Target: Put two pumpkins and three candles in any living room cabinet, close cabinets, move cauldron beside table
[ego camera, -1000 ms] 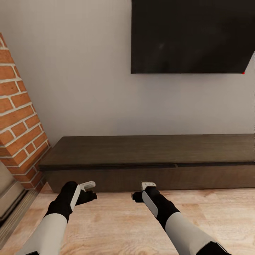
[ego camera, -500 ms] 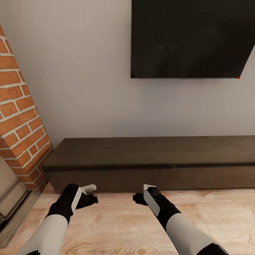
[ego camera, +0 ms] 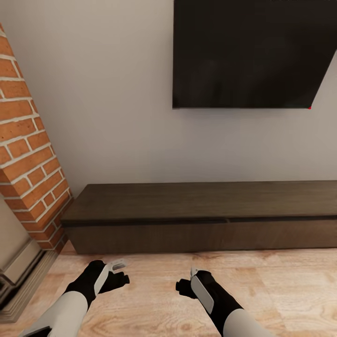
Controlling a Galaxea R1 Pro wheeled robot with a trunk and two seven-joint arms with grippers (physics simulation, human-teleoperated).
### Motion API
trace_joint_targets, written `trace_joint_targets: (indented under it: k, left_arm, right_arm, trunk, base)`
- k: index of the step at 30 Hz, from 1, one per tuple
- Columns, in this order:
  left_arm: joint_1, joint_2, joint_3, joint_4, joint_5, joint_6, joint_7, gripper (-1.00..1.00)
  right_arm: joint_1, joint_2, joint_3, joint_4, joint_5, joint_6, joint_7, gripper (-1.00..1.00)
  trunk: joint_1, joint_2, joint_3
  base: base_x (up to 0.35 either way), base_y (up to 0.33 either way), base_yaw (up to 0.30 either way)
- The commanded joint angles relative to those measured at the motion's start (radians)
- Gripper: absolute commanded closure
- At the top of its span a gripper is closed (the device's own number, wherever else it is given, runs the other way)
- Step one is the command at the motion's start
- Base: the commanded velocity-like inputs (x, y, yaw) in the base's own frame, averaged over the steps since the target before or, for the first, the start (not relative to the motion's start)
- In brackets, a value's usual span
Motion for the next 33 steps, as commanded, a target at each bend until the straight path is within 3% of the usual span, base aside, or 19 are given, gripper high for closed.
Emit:
trace_joint_targets:
  k: [1,8,17,22,30,33]
  left_arm:
    - [0.000,0.001,0.000,0.003,-0.001,-0.005,0.000,-1.00]
    - [0.000,0.015,-0.005,0.051,-0.003,-0.114,0.017,-1.00]
    - [0.000,0.013,-0.007,0.060,-0.003,-0.124,0.135,-1.00]
    - [0.000,0.008,-0.007,0.061,-0.004,-0.123,0.147,-1.00]
    - [0.000,0.013,-0.009,0.061,-0.003,-0.123,0.147,-1.00]
    - [0.000,0.009,-0.008,0.061,-0.004,-0.123,0.148,-1.00]
  right_arm:
    - [0.002,0.000,0.000,0.001,-0.001,-0.006,0.000,-1.00]
    - [0.011,-0.014,0.001,0.009,-0.006,-0.040,-0.001,-1.00]
    - [0.034,-0.024,0.000,0.038,-0.010,-0.106,0.000,-1.00]
    - [0.079,-0.026,-0.008,0.067,-0.009,-0.160,0.001,-1.00]
    - [0.088,-0.032,-0.014,0.087,-0.009,-0.186,0.005,-1.00]
    - [0.088,-0.062,-0.014,0.103,-0.011,-0.220,0.008,-1.00]
  trunk:
    - [-0.004,0.007,0.003]
    - [-0.031,0.056,0.025]
    - [-0.065,0.119,0.053]
    - [-0.084,0.154,0.069]
    - [-0.115,0.210,0.094]
    - [-0.127,0.231,0.104]
  base:
    - [-0.009,0.000,0.000]
    - [-0.002,0.000,-0.052]
    - [0.000,0.000,-0.244]
    - [0.000,0.000,-0.277]
    - [0.000,0.000,-0.279]
    - [0.000,0.000,-0.279]
